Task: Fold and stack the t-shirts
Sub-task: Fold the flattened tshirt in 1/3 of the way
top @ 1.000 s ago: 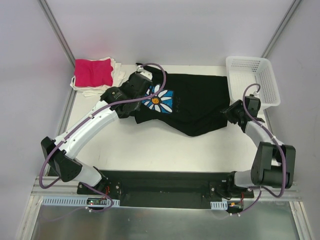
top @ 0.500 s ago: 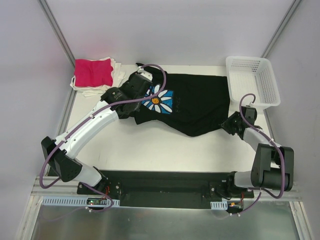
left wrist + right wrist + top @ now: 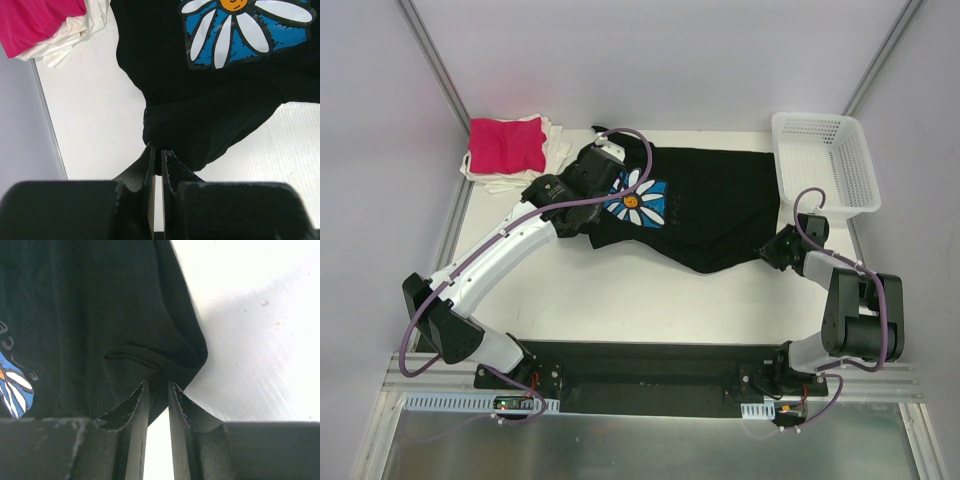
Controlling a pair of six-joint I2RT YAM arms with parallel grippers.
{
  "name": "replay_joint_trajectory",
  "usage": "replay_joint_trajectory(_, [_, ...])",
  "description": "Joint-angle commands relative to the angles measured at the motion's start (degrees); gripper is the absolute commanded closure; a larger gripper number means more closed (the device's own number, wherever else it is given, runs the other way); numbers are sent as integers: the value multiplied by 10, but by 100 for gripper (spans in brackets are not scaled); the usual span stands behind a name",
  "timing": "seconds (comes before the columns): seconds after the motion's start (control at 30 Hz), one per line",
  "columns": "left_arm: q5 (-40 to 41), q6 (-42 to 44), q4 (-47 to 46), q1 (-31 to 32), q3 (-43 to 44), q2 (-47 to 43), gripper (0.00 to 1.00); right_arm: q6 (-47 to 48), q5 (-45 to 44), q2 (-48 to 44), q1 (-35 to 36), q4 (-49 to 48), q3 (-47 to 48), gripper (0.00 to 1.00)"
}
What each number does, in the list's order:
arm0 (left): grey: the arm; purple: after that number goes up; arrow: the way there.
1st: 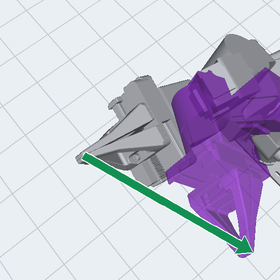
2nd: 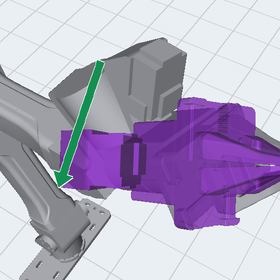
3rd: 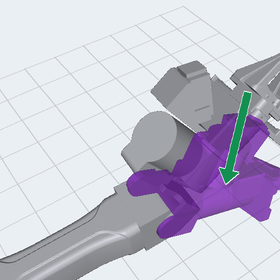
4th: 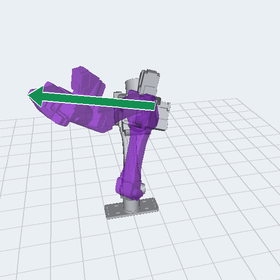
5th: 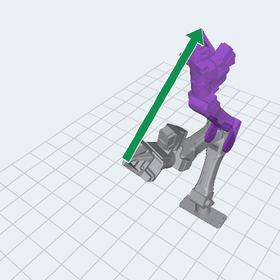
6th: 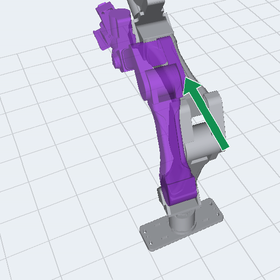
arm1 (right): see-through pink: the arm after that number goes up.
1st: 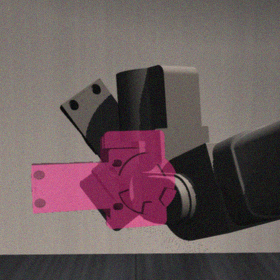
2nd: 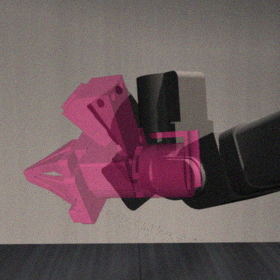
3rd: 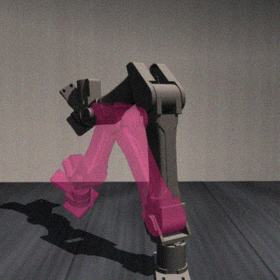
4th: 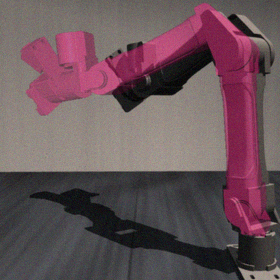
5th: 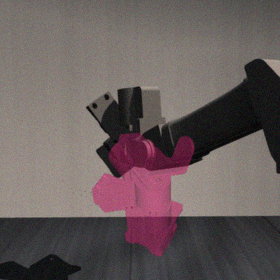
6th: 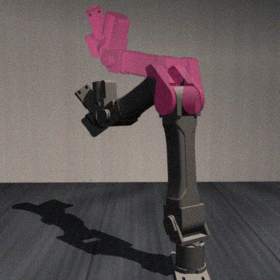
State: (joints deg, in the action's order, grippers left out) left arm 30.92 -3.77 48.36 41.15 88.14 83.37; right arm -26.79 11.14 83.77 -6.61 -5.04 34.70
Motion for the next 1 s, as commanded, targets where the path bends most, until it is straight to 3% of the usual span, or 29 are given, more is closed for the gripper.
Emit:
replay_joint_trajectory(0.0, [5, 5, -8, -4, -1, -13, 100, -8, 7, 13, -1, -34, 5, 75])
replay_joint_trajectory(0.47, [6, 4, -8, -5, -2, -14, 100, -17, 13, 25, 3, -42, 15, 76])
replay_joint_trajectory(0.7, [2, 4, -7, -5, -3, -15, 100, -21, 18, 30, 5, -46, 19, 85])
replay_joint_trajectory(0.97, [-4, 3, -8, -5, -9, -14, 100, -22, 15, 13, 8, -35, 28, 80])
